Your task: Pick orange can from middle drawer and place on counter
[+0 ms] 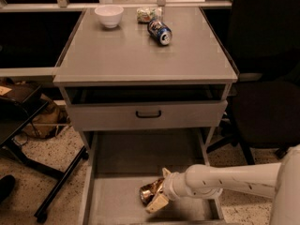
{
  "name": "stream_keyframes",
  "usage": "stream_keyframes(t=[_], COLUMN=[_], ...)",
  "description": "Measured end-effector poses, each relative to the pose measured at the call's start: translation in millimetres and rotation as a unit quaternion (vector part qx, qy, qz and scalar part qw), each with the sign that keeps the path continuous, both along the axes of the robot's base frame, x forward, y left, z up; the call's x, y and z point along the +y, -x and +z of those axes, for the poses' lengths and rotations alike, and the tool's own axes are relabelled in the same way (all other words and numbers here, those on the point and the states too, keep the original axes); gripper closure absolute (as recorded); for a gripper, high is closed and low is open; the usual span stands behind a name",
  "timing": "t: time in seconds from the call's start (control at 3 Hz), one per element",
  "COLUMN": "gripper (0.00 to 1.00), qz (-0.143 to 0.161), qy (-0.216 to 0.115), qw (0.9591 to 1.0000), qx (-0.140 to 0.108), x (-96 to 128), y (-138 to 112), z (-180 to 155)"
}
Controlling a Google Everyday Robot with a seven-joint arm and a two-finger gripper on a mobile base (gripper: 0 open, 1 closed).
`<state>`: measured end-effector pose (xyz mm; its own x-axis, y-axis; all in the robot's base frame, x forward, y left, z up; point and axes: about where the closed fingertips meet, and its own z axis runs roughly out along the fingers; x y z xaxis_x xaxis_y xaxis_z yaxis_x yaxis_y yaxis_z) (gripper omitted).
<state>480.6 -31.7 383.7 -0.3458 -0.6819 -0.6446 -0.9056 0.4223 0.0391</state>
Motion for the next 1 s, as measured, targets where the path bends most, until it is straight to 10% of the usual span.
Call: stream_keyframes(t=[1.0], gripper=[0.65], qz=[0.005], qy=[0.007], qw=[0.9998], qx=[0.016], x=[4.4], y=[-1.2], z=[-21.8])
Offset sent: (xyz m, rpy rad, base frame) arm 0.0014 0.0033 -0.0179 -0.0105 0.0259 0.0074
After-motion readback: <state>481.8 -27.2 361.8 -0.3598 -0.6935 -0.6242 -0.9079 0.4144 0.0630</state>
